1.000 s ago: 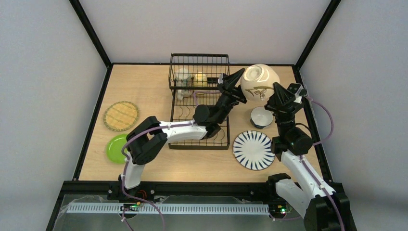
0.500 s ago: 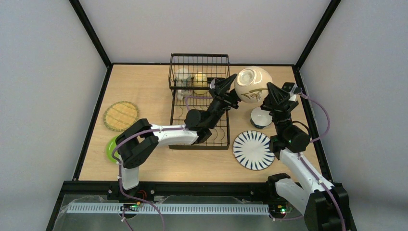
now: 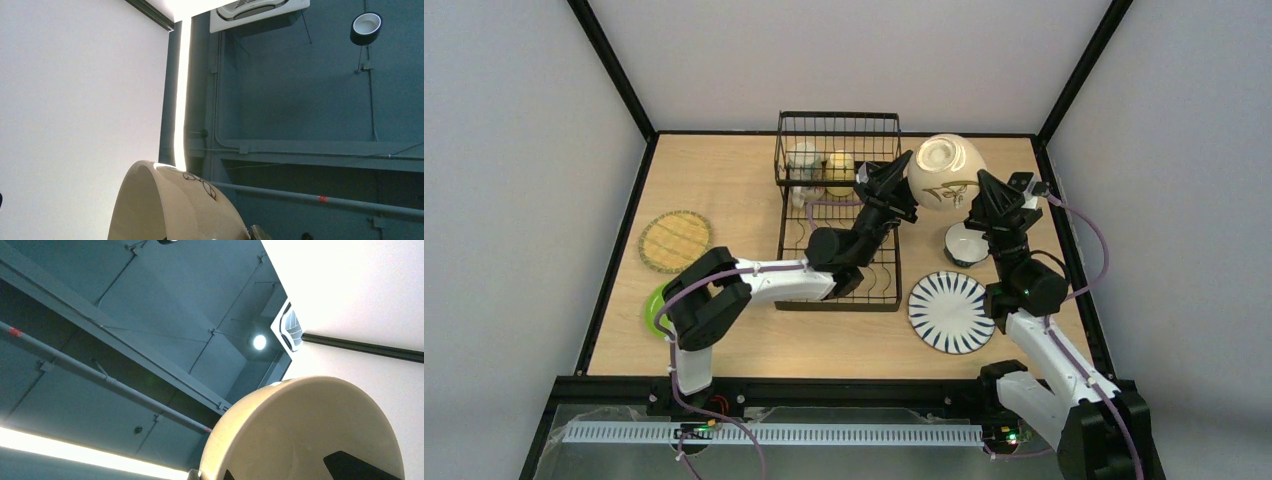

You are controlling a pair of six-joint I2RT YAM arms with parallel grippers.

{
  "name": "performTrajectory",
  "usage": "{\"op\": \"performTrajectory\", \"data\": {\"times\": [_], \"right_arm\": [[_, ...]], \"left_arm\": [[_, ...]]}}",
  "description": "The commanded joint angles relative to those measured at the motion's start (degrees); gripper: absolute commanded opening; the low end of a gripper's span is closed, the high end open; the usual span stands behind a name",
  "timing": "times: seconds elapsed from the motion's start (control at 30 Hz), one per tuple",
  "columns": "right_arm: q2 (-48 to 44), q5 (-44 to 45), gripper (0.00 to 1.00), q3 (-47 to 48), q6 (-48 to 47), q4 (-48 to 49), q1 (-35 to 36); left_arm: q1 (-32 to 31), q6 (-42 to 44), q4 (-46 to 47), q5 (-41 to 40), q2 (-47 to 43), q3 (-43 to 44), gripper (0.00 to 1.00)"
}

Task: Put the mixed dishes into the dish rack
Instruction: Pass from the right arm to the left

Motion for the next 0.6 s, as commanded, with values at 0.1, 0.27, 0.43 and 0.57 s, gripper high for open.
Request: {"op": "performTrajectory", "data": {"times": [0.1, 0.27, 0.43, 0.57], "right_arm": [[0.2, 3.2, 0.00, 1.1, -5.3, -7.3, -0.3], [0.1, 3.9, 0.00, 0.7, -5.3, -8.8, -0.3], [-0.2, 3.8, 0.00, 0.9, -5.6, -11.6, -0.3], [-0.6, 3.7, 0.00, 0.9, -5.6, -13.3, -0.4]], "left_arm": [[-2.6, -18.3, 5.7, 7.5, -0.6, 1.0, 0.55], [-2.6, -18.3, 5.3, 7.4, -0.4, 1.7, 0.35], [-2.5, -18.3, 4.2, 7.0, -0.5, 2.4, 0.02], [-2.3, -17.9, 3.6, 6.9, -0.5, 2.5, 0.02]]}}
